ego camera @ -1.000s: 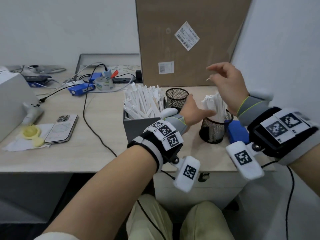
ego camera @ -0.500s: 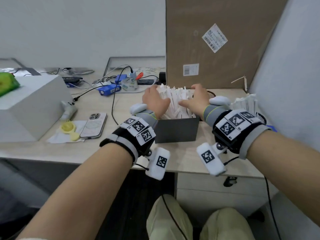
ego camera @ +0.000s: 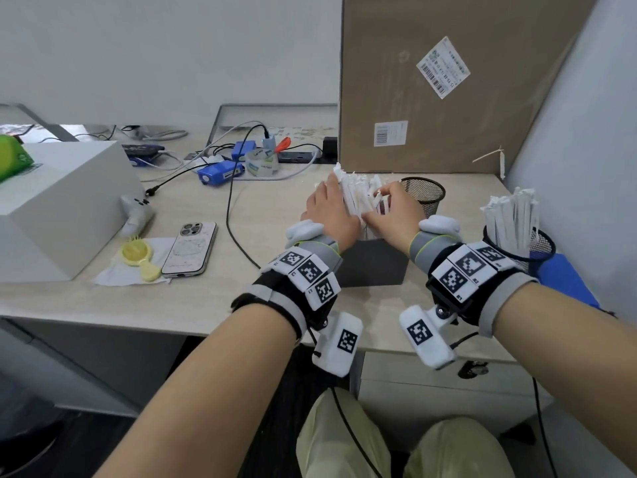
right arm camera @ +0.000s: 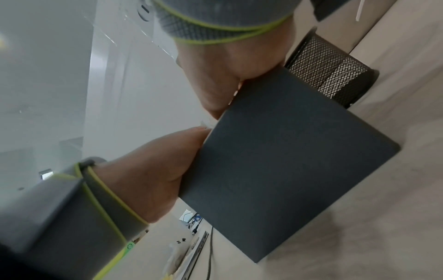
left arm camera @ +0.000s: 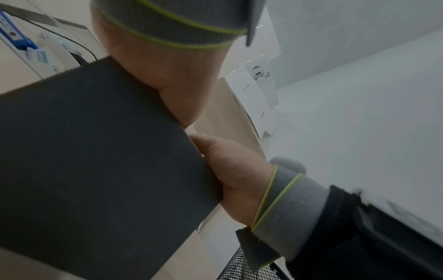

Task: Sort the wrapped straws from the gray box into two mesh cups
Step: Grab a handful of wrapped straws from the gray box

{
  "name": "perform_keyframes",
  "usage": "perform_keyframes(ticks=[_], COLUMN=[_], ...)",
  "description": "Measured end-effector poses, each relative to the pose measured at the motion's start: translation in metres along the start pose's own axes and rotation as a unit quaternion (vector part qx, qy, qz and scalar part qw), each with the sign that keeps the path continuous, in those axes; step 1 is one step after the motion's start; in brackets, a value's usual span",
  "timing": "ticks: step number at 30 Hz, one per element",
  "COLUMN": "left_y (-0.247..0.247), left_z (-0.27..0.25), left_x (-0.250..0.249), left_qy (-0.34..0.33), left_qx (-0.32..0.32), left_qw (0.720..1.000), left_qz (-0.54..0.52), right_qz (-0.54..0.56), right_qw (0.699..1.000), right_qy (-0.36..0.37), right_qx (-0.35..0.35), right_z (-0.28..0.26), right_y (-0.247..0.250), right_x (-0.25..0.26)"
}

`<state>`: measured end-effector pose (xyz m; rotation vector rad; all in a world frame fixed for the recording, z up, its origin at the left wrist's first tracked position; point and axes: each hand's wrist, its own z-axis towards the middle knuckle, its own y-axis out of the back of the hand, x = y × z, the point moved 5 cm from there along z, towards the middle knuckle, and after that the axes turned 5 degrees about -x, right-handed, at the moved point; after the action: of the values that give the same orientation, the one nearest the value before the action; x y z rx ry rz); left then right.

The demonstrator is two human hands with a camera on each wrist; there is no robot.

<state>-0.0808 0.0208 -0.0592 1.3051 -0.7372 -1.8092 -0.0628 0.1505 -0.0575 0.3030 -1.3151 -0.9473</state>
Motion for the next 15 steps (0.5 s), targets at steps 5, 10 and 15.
perform_keyframes(ticks=[5, 10, 15], left_y=[0.002, 0.002, 0.003], left_z=[0.002, 0.001, 0.0], left_x=[0.002, 0.004, 0.003], left_qy=[0.008, 0.011, 0.013], left_qx=[-0.007, -0.009, -0.014], left_qw=[1.0, 0.999, 0.999], left_qz=[-0.02, -0.031, -0.029], right_qz=[0.017, 0.048, 0.103], right_qw=[0.999, 0.998, 0.994], right_qy=[0.023, 0.023, 0.021], right_qx=[-0.017, -0.016, -0.037], right_z=[0.001, 0.001, -0.006], right_y=[0.003, 0.008, 0.021], right_x=[-0.003, -0.006, -0.004])
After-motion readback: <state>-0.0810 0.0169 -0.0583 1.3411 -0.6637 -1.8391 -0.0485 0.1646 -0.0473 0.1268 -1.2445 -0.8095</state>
